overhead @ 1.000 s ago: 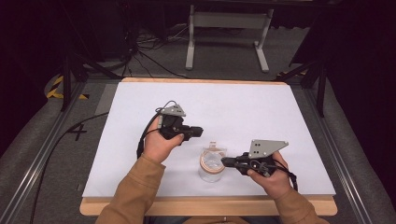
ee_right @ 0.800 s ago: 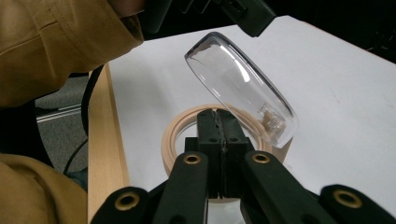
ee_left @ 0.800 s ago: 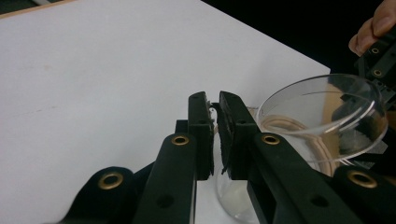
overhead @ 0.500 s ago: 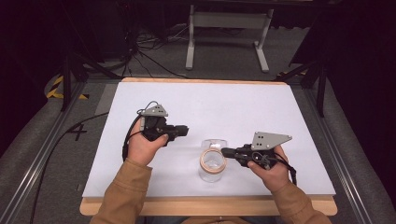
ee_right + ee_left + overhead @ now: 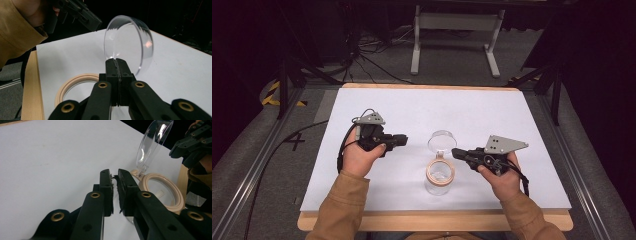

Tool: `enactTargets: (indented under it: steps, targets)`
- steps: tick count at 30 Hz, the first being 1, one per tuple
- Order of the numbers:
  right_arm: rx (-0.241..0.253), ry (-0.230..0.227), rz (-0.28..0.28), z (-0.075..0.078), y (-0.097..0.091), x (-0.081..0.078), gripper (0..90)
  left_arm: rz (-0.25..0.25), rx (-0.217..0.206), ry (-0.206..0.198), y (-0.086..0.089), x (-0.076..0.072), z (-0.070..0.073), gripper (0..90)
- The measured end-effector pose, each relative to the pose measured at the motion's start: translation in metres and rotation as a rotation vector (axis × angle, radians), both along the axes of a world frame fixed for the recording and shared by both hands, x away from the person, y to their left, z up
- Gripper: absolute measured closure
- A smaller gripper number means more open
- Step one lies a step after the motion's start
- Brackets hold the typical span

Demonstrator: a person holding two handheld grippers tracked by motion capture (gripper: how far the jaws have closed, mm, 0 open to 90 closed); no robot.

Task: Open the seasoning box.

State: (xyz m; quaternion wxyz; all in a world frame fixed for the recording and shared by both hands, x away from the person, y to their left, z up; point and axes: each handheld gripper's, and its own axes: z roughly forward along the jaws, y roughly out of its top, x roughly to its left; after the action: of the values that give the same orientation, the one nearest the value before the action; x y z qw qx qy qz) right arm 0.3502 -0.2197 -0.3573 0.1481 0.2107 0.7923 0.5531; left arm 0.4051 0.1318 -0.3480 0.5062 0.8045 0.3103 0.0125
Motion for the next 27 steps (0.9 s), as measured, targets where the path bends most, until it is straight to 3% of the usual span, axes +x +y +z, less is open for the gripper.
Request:
enactTargets:
  steps: [13, 18, 27]
  targets:
    - [0.001, 0.0, 0.008, 0.004, -0.005, -0.003, 90.0, -0.018, -0.003, -0.008, -0.002, 0.0, 0.001, 81.9]
    - [-0.017, 0.027, 0.054, 0.007, -0.009, -0.004, 90.0, -0.021, -0.007, -0.012, -0.001, -0.001, 0.004, 81.8]
    - [-0.026, 0.035, 0.044, 0.01, -0.02, -0.003, 90.0, -0.02, -0.004, -0.014, 0.0, 0.0, 0.005, 81.6]
